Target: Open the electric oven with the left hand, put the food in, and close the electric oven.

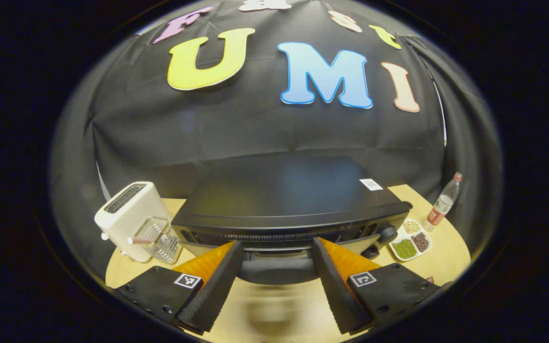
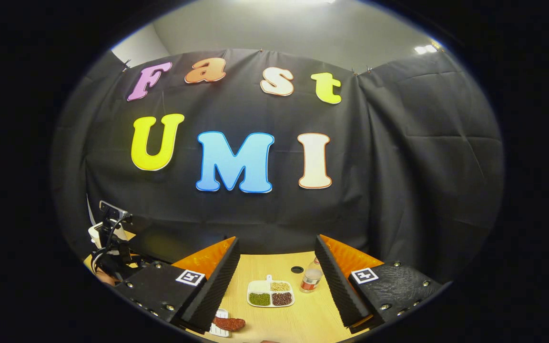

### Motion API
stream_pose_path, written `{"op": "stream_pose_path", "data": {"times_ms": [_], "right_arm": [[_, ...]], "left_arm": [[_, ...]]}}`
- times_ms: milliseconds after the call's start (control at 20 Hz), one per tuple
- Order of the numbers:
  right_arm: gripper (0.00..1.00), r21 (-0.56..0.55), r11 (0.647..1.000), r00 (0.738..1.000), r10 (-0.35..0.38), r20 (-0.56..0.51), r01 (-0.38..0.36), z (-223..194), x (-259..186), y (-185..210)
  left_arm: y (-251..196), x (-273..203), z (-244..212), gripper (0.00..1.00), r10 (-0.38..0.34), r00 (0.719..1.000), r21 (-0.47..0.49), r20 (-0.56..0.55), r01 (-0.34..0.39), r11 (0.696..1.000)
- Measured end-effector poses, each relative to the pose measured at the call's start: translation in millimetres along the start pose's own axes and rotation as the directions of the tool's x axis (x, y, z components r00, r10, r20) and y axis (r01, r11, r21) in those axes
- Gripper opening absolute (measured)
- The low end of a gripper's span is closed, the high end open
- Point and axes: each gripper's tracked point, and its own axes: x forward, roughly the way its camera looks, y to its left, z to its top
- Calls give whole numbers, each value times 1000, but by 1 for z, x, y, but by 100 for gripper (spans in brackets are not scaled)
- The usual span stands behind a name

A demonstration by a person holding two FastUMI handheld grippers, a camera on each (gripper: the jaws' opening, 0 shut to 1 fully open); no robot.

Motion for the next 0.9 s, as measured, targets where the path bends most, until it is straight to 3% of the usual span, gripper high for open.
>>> {"op": "stream_pose_path", "data": {"times_ms": [900], "right_arm": [[96, -16, 999, 999, 41, -17, -42, -11, -17, 0]], "left_arm": [[-4, -39, -62, 97, 4, 997, -5, -82, -5, 1000]]}}
